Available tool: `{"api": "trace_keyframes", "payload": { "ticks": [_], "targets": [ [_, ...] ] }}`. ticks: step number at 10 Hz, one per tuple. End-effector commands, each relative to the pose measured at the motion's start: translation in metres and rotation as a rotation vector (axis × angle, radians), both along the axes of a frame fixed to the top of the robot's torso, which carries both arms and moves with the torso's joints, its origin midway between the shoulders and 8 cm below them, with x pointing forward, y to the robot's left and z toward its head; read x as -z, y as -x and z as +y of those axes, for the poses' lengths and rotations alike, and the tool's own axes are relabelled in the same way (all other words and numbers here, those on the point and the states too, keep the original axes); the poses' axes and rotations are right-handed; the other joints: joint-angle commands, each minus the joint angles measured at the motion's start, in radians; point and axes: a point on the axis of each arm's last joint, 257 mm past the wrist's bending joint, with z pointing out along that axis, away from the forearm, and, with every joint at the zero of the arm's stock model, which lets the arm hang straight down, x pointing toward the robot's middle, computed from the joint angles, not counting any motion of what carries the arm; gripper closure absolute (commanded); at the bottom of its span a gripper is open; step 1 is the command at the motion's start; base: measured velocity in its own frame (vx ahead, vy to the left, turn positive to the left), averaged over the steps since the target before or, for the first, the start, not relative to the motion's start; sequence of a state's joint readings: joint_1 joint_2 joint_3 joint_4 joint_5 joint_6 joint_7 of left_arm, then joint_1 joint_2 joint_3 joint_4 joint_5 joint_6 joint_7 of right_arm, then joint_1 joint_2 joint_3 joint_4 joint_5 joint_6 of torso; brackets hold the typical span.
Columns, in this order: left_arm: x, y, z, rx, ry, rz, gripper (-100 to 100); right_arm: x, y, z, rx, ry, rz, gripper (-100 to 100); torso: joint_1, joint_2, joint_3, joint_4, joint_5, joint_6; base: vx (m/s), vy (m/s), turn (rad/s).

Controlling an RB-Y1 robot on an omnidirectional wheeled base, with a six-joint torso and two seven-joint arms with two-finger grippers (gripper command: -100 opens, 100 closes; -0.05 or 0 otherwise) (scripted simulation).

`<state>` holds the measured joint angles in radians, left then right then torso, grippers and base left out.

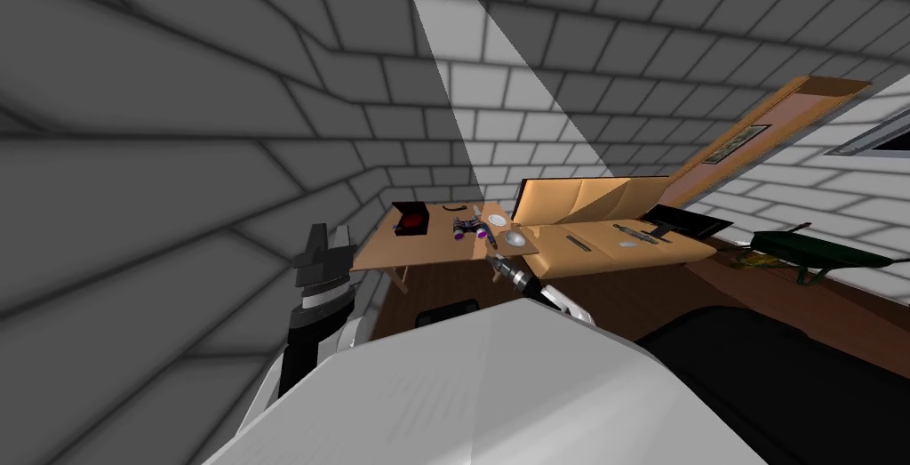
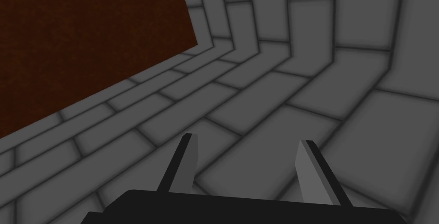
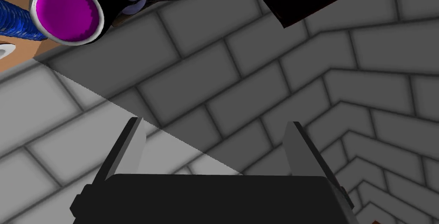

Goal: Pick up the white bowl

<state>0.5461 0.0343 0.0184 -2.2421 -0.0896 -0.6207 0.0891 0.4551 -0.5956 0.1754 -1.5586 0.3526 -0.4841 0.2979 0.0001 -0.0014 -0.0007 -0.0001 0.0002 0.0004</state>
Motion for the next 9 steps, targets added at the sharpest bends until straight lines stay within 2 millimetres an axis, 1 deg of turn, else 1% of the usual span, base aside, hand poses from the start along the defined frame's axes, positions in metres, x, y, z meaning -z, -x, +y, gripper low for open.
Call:
{"api": "trace_keyframes", "payload": {
  "ticks": [1, 2, 3, 4, 5, 6, 7, 8, 9],
  "targets": [
    [0.0, 0.0, 0.0, 0.0, 0.0, 0.0, 0, 0.023, 0.009, -0.015, -0.021, 0.096, 0.04, -100, 0.0, 0.0, 0.0, 0.0, 0.0, 0.0, 0.02, 0.011, 0.135],
    [0.0, 0.0, 0.0, 0.0, 0.0, 0.0, 0, 0.03, 0.012, -0.02, -0.013, 0.101, 0.056, -100, 0.0, 0.0, 0.0, 0.0, 0.0, -0.001, 0.018, 0.006, 0.088],
    [0.0, 0.0, 0.0, 0.0, 0.0, 0.0, 0, 0.042, 0.017, -0.029, -0.038, 0.181, 0.077, -100, 0.0, 0.0, 0.0, 0.0, 0.0, 0.0, 0.021, 0.01, 0.129],
    [0.0, 0.0, 0.0, 0.0, 0.0, 0.0, 0, 0.049, 0.02, -0.034, -0.031, 0.186, 0.092, -100, 0.0, 0.0, 0.0, 0.0, 0.0, 0.0, 0.016, 0.006, 0.099],
    [0.0, 0.0, 0.0, 0.0, 0.0, 0.0, 0, 0.064, 0.027, -0.048, -0.053, 0.269, 0.12, -100, 0.0, 0.0, 0.0, 0.0, 0.0, 0.0, 0.015, 0.008, 0.169],
    [0.0, 0.0, 0.0, 0.0, 0.0, 0.0, 0, 0.071, 0.031, -0.054, -0.044, 0.275, 0.139, -100, 0.0, 0.0, 0.0, 0.0, 0.0, -0.001, 0.014, 0.001, 0.097],
    [0.0, 0.0, 0.0, 0.0, 0.0, 0.0, 0, 0.073, 0.033, -0.056, -0.041, 0.277, 0.144, -100, -0.001, 0.0, 0.0, 0.0, 0.0, 0.0, 0.005, -0.003, -0.013],
    [0.0, 0.0, 0.0, 0.0, 0.0, 0.0, 0, 0.086, 0.039, -0.071, -0.064, 0.36, 0.171, -100, -0.001, 0.001, 0.0, 0.0, 0.0, 0.0, 0.009, 0.003, 0.14],
    [0.0, 0.0, 0.0, 0.0, 0.0, 0.0, 0, 0.092, 0.044, -0.077, -0.057, 0.365, 0.188, -100, -0.001, 0.001, 0.0, 0.0, 0.0, -0.001, 0.01, -0.002, 0.113]
  ]
}}
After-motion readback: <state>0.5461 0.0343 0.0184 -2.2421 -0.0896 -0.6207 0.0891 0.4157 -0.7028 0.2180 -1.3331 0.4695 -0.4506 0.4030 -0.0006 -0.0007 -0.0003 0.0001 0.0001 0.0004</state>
